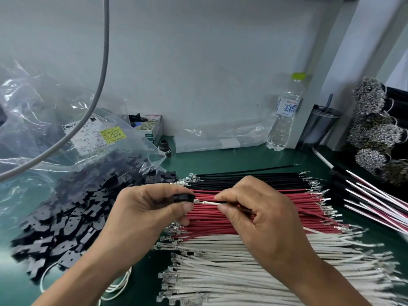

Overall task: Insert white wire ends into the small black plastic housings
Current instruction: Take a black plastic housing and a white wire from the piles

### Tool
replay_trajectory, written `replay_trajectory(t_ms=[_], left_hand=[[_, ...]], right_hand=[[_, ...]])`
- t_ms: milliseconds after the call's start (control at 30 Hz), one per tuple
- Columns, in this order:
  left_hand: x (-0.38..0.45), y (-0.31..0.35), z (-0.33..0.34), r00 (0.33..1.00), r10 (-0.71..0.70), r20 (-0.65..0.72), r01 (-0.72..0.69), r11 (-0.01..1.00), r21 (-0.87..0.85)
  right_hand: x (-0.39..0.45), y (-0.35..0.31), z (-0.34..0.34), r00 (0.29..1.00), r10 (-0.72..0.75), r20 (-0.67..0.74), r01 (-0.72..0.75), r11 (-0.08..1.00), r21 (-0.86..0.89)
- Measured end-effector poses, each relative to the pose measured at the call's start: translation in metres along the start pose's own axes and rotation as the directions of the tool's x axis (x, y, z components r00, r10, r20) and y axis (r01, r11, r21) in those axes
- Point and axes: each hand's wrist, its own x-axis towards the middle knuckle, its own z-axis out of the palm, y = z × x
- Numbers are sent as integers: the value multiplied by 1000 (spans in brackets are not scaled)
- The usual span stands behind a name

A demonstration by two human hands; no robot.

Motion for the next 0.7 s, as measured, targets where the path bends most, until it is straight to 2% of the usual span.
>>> replay_trajectory(t_ms=[133, 333, 467, 567, 700], left_hand=[[0, 0, -2, 1000, 0, -8, 0, 1000, 12], [-1, -3, 1, 998, 5, 58, -6, 1000, 3], [-2, -2, -2, 995, 23, 95, -27, 999, 42], [0, -2, -4, 992, 46, 118, -57, 994, 92], [0, -3, -1, 992, 62, 108, -73, 992, 105]], right_hand=[[1, 1, 0, 1000, 12, 5, -12, 996, 86], [0, -2, 3, 999, -16, 31, 17, 1000, -11], [2, -1, 0, 994, 17, 110, -25, 997, 75], [3, 2, -4, 985, 25, 171, -36, 998, 59], [2, -2, -4, 993, 19, 115, -18, 1000, -11]])
